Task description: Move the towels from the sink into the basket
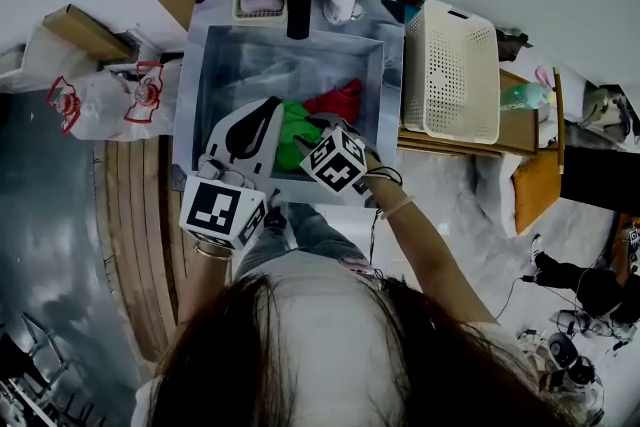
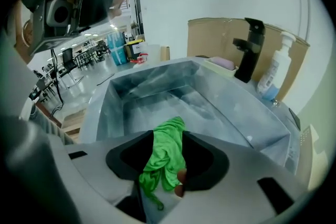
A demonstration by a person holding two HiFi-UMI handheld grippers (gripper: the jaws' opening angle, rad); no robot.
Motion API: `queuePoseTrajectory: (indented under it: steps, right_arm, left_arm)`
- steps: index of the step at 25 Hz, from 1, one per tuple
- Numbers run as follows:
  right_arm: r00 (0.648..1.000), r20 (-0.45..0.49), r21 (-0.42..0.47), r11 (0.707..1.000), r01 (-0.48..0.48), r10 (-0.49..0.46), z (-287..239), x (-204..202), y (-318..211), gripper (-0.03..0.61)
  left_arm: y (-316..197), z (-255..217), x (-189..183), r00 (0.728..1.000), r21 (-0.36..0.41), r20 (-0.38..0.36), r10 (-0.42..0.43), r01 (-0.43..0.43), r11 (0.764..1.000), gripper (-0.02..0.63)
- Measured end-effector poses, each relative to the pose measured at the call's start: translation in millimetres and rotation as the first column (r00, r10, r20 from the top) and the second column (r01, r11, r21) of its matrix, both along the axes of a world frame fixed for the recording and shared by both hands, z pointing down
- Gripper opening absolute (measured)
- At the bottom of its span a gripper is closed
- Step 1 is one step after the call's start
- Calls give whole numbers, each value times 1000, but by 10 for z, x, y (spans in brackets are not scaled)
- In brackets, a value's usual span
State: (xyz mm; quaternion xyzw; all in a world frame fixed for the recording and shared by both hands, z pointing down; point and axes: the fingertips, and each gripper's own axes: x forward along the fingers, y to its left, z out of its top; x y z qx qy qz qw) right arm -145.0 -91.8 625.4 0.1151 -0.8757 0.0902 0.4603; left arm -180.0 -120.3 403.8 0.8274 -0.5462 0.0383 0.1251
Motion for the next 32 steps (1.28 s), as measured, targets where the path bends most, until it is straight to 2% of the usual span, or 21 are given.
queuePoseTrajectory:
  steps: [20,27,32]
  right_arm:
    - [969,-154,-109,978,179,-195,739,-63,156,235]
    - [958,-188,-120,973,196,-216,958,-21,180,235]
    - [954,-209,-94,976,198,-214,1025,-33,175,233]
  left_arm:
    - [-244,199,-170,996,-56,3,-88,88,995,8]
    - [-301,257,-199,995,-63,6,-104,104,993,8]
    - [-315,286,-210,995,-79,6,-104,104,991,8]
